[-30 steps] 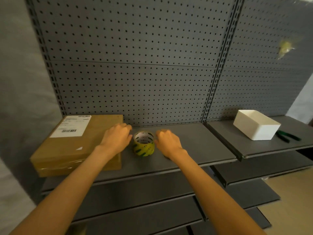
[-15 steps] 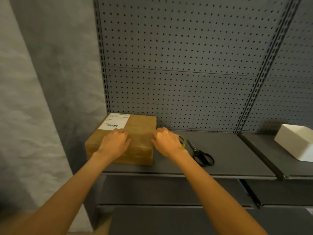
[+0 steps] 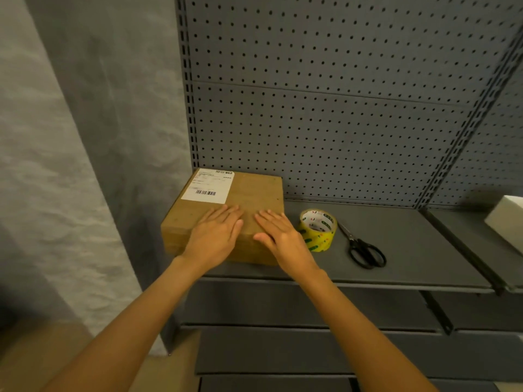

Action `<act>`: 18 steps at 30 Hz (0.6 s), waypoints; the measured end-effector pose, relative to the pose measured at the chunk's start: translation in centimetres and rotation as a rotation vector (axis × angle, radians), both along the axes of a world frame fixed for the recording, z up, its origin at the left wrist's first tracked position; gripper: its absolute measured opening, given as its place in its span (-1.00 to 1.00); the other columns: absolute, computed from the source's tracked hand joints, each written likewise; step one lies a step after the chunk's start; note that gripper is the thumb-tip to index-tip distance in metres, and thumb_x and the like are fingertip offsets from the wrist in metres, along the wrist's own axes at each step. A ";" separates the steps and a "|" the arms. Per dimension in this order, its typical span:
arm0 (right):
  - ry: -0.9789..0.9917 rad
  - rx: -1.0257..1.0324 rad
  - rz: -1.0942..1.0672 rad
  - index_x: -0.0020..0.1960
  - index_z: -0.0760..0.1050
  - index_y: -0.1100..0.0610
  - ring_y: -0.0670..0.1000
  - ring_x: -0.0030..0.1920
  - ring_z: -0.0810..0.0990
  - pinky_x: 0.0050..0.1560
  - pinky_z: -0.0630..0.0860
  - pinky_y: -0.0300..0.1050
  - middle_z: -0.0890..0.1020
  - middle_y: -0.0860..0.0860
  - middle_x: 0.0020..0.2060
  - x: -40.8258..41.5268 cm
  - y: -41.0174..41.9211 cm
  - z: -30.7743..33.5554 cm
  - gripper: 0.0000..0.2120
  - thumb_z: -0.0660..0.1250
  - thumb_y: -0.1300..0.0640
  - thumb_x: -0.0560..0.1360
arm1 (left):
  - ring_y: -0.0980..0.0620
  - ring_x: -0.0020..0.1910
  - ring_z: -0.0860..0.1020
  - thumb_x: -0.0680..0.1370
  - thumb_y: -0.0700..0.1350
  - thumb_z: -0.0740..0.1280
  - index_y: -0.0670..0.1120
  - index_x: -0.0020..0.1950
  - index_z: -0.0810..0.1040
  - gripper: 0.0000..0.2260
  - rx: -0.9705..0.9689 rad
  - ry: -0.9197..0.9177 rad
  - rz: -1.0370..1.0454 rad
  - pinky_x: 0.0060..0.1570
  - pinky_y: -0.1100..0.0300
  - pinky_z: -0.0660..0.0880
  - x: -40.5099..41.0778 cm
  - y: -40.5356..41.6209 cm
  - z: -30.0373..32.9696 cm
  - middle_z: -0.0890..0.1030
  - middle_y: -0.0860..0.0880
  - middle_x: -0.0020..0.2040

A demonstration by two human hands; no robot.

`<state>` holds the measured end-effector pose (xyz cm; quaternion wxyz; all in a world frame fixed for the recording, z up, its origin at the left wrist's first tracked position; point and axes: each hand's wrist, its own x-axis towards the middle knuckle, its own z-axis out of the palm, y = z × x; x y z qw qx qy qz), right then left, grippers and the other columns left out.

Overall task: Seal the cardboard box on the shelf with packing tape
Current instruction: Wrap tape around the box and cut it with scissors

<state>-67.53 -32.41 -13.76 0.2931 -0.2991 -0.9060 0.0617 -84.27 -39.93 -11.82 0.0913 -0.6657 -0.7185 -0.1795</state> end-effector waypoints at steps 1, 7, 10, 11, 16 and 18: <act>-0.005 0.020 -0.004 0.31 0.48 0.21 0.09 0.32 0.47 0.41 0.24 0.06 0.55 0.12 0.26 -0.1 0.1 -0.1 -0.33 -0.06 -0.26 0.56 | 0.00 0.42 0.33 0.54 0.16 -0.27 -0.06 0.43 0.37 -0.34 0.003 0.002 0.000 0.42 0.10 0.15 -0.1 0.0 -0.1 0.43 -0.02 0.40; -0.042 0.101 0.027 0.40 0.36 0.19 0.04 0.41 0.34 0.48 0.09 -0.08 0.46 0.09 0.35 0.5 0.4 -1.2 -0.38 0.09 -0.22 0.53 | 0.04 0.45 0.27 0.50 0.29 -0.29 -0.01 0.46 0.31 -0.28 -0.008 0.007 0.007 0.43 0.12 0.09 -0.1 -0.1 -0.2 0.36 0.02 0.44; -0.057 0.076 0.060 0.45 0.29 0.18 0.03 0.45 0.25 0.50 0.01 -0.10 0.39 0.09 0.40 0.9 0.4 -1.0 -0.34 0.19 -0.21 0.49 | 0.02 0.44 0.28 0.45 0.40 -0.25 -0.02 0.45 0.32 -0.21 -0.018 0.030 0.016 0.43 0.09 0.11 0.1 -0.1 -0.3 0.37 0.00 0.44; -0.072 0.064 0.074 0.46 0.27 0.18 0.03 0.46 0.23 0.51 0.01 -0.07 0.36 0.09 0.42 0.9 0.4 -0.9 -0.32 0.24 -0.19 0.47 | 0.00 0.43 0.31 0.44 0.42 -0.21 -0.04 0.44 0.34 -0.20 -0.015 0.050 0.021 0.42 0.07 0.14 0.2 -0.1 -0.3 0.40 -0.02 0.42; -0.200 -0.067 0.151 0.52 0.12 0.12 -0.03 0.52 0.04 0.53 -0.08 -0.06 0.18 0.03 0.51 1.7 1.0 0.3 -0.12 0.44 -0.14 0.37 | -0.07 0.33 0.44 0.43 0.46 -0.14 -0.11 0.33 0.46 -0.17 -0.017 0.075 0.035 0.34 -0.02 0.29 0.5 0.0 -0.3 0.52 -0.08 0.31; -0.158 -0.194 0.161 0.52 0.13 0.05 -0.13 0.51 0.00 0.51 -0.10 -0.16 0.17 -0.04 0.51 2.1 1.1 1.4 -0.21 0.39 -0.16 0.41 | -0.08 0.28 0.49 0.43 0.45 -0.10 -0.12 0.29 0.50 -0.19 -0.009 0.080 0.027 0.29 -0.04 0.35 0.5 0.0 -0.2 0.56 -0.09 0.26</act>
